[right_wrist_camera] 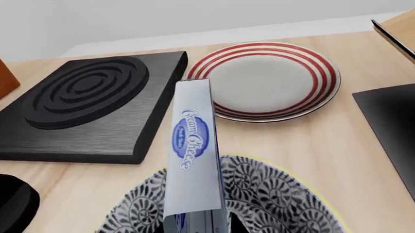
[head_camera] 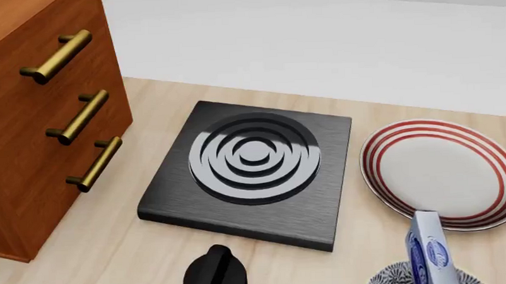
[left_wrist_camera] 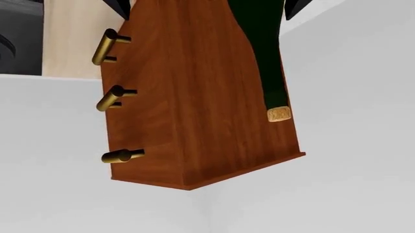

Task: Pick up the cream cheese and put it in the bowl.

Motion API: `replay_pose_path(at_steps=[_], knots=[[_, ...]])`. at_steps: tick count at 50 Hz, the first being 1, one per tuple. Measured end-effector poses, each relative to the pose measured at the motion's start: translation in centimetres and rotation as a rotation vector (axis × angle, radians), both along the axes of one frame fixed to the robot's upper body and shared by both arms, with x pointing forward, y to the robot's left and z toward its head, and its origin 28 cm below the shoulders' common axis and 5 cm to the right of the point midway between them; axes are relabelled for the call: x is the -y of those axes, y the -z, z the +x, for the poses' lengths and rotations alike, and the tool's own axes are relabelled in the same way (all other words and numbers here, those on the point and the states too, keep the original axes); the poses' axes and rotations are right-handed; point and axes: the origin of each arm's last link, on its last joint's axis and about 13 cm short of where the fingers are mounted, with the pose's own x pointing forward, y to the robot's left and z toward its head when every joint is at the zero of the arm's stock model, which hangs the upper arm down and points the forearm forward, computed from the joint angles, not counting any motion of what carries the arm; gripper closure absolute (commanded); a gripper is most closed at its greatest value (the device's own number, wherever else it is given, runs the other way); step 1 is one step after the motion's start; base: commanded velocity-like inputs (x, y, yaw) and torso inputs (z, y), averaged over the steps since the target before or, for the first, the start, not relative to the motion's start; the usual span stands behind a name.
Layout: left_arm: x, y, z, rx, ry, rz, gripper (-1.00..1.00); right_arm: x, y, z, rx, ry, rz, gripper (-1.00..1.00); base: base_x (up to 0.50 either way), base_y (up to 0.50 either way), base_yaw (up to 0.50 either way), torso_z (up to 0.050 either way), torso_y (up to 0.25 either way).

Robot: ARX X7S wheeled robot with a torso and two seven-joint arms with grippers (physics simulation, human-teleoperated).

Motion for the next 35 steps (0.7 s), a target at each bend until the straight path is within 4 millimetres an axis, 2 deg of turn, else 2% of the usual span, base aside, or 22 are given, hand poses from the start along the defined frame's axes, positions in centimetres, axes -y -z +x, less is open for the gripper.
replay_pose_path(at_steps=[9, 10, 21, 35], knots=[[0.0, 0.0, 0.1, -0.001, 0.001, 0.000, -1.00, 0.0, 0.1, 0.1, 0.001, -0.001, -0.001, 1.00, 0.00, 0.00, 0.00, 0.000, 0.000], [0.0, 0.0, 0.1, -0.001, 0.001, 0.000, -1.00, 0.0, 0.1, 0.1, 0.001, -0.001, -0.001, -1.00, 0.00, 0.00, 0.00, 0.000, 0.000], [0.0, 0.0, 0.1, -0.002, 0.001, -0.001, -1.00, -0.3, -0.5, -0.3, 0.004, -0.020, -0.039, -1.00, 0.00, 0.00, 0.00, 0.000, 0.000], [0.1, 0.1, 0.0, -0.004, 0.003, -0.002, -1.00, -0.6, -3.3, -1.8, 0.086, -0.017, -0.089, -1.00, 0.00, 0.00, 0.00, 0.000, 0.000]])
